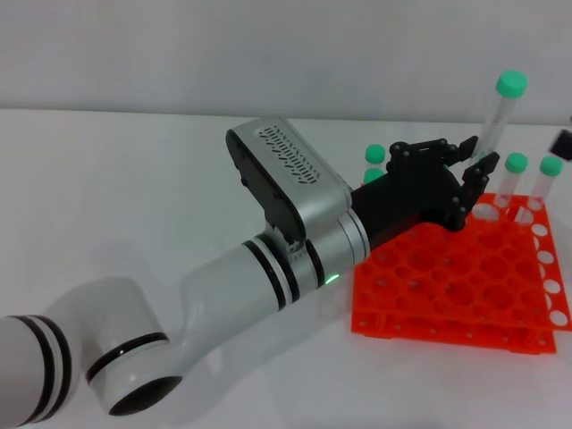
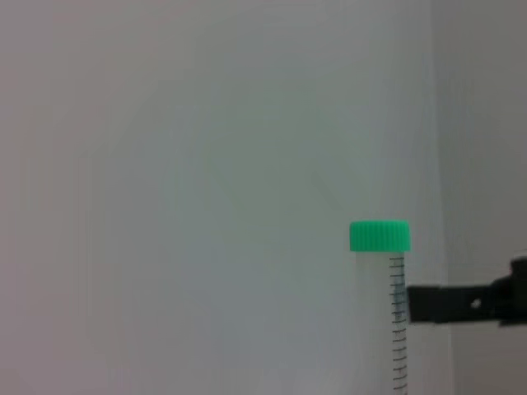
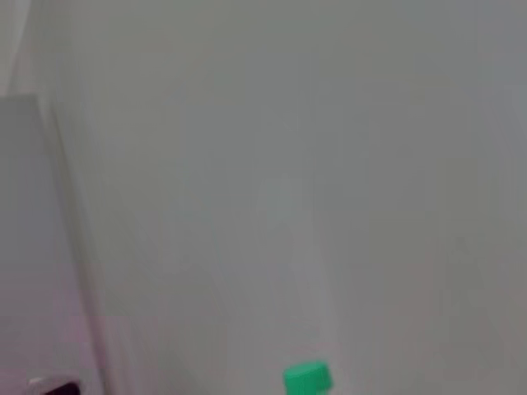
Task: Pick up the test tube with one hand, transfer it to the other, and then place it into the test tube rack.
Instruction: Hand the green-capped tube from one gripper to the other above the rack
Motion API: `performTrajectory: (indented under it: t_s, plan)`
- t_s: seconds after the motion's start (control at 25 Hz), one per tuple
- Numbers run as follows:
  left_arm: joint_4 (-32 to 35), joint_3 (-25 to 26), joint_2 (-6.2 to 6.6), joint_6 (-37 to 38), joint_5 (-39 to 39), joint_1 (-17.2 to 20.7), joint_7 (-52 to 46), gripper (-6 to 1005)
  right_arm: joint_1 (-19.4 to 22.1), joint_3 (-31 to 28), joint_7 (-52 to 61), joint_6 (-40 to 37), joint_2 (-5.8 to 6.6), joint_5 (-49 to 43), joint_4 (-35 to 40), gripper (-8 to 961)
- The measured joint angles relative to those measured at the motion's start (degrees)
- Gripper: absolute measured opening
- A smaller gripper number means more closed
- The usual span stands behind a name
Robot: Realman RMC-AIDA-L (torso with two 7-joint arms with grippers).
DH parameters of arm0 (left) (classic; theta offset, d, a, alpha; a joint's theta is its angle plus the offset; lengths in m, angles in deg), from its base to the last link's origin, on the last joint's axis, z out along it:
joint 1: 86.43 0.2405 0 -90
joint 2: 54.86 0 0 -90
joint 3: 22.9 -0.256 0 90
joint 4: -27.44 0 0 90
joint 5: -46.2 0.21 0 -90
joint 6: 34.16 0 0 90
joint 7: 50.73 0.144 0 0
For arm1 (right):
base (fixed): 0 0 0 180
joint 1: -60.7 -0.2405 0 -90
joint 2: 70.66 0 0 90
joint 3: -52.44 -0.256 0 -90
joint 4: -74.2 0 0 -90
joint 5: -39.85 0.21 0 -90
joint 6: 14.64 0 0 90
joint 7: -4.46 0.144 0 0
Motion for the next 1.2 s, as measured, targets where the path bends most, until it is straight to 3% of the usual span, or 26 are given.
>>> performTrajectory:
  t_s: [0.2, 0.8, 1.2]
  plan:
    - [0.0, 0.0, 0.00, 0.0, 0.0, -0.1, 0.1, 285, -2.2, 0.1, -0.7, -2.2, -1.58, -1.6, 0.9, 869]
    - [0.1, 0.0, 0.00, 0.0, -0.2, 0.3, 0.2, 308, -6.0, 2.4, -1.5, -2.3, -3.53, -2.1, 1.7, 862]
    - [0.1, 0.0, 0.00, 0.5, -0.5, 1.0, -0.1, 324, -6.7, 2.0, -1.6, -3.8, -4.00, -1.8, 2.1, 556]
